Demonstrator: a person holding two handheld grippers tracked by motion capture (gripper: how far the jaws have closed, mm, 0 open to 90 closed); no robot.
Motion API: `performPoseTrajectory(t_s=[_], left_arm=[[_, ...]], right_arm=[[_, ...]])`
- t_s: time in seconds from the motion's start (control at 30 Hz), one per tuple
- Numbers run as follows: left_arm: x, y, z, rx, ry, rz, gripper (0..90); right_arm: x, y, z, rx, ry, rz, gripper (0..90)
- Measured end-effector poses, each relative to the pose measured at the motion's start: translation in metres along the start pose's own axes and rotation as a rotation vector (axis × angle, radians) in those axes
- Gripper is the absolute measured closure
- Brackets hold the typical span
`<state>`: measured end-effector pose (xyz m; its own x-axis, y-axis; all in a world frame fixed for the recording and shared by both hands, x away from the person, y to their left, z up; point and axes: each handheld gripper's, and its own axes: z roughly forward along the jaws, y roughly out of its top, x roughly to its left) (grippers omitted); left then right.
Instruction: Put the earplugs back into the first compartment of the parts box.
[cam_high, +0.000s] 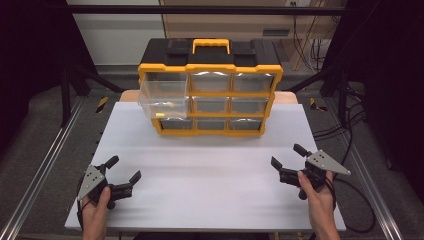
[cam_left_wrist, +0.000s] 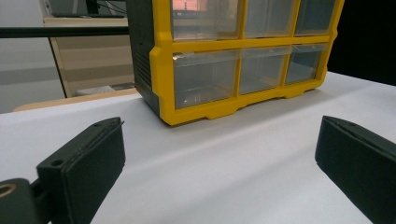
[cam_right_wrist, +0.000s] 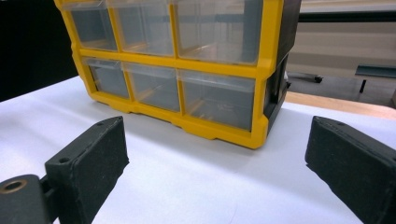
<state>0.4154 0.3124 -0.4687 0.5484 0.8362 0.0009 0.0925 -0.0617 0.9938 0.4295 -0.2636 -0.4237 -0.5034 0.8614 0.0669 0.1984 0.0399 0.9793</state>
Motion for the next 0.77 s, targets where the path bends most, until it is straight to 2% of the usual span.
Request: performPoseTrajectory(t_s=[0.57, 0.67, 0.77], left_arm=[[-0.003, 0.002, 0.002, -0.029, -0.032, -0.012, 1.3], [-0.004, 0.002, 0.002, -0.018, -0.034, -0.012, 1.3], [-0.003, 0.001, 0.004, 0.013, -0.026, -0.019, 1.3]], right_arm=[[0.008, -0.025, 0.014, -0.003, 0.031, 0.024, 7.8], [0.011, -0.03, 0.019, 0.017, 0.031, 0.018, 8.6], [0.014, -0.033, 0.024, 0.072, 0.024, 0.014, 7.9]])
